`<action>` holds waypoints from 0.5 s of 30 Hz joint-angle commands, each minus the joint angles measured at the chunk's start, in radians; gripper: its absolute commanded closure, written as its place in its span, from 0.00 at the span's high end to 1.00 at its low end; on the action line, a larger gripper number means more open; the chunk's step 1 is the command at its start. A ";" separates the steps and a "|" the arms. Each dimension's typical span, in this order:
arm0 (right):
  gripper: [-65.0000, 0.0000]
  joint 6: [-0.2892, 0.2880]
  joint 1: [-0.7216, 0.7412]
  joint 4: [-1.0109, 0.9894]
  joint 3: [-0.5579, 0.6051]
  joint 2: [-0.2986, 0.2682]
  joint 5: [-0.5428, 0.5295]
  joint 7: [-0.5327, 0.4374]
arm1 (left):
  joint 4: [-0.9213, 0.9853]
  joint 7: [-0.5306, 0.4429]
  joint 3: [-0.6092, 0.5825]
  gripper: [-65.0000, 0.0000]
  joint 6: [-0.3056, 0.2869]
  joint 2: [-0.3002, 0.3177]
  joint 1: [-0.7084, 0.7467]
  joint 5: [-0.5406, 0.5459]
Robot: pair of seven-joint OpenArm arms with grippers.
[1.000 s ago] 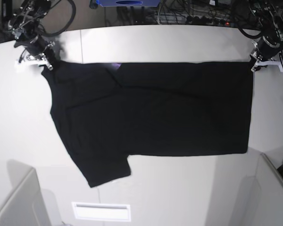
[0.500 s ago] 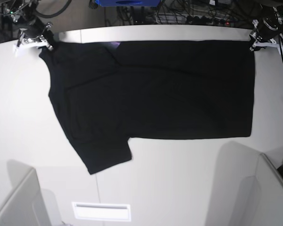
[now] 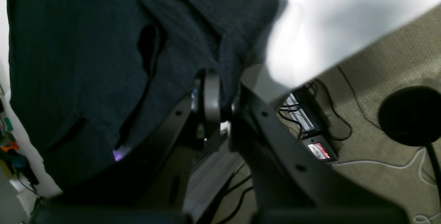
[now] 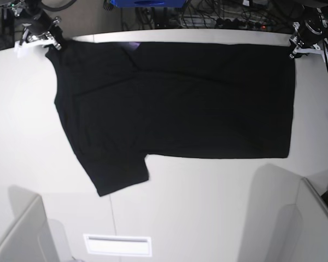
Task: Fold the T-shirt properly
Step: 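Drag the held edge further to straighten the black shirt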
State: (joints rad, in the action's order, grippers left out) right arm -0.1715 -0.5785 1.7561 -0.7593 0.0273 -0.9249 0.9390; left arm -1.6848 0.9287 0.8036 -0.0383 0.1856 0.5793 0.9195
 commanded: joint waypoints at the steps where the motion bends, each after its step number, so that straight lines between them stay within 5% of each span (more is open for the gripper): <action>1: 0.00 -0.007 -0.002 0.020 -0.006 -0.011 -0.020 -0.008 | -0.016 -0.007 0.009 0.00 -0.007 0.013 0.006 0.006; 12: 0.00 -0.006 0.008 0.012 -0.004 -0.011 -0.020 -0.008 | -0.016 -0.006 0.009 0.00 -0.005 0.013 0.015 0.006; 13: 0.04 -0.006 0.007 0.014 -0.006 -0.011 -0.020 -0.008 | -0.018 -0.006 0.013 0.00 -0.005 0.013 0.015 0.006; 15: 0.32 -0.006 0.007 0.015 -0.022 -0.010 -0.021 -0.008 | -0.018 -0.006 0.047 0.15 -0.005 0.012 0.015 0.006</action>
State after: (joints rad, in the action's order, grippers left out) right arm -0.1719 -0.5632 1.7565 -0.7696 0.0280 -0.9321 0.9409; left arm -1.6852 0.9352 0.8356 -0.0387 0.1822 0.5835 0.9218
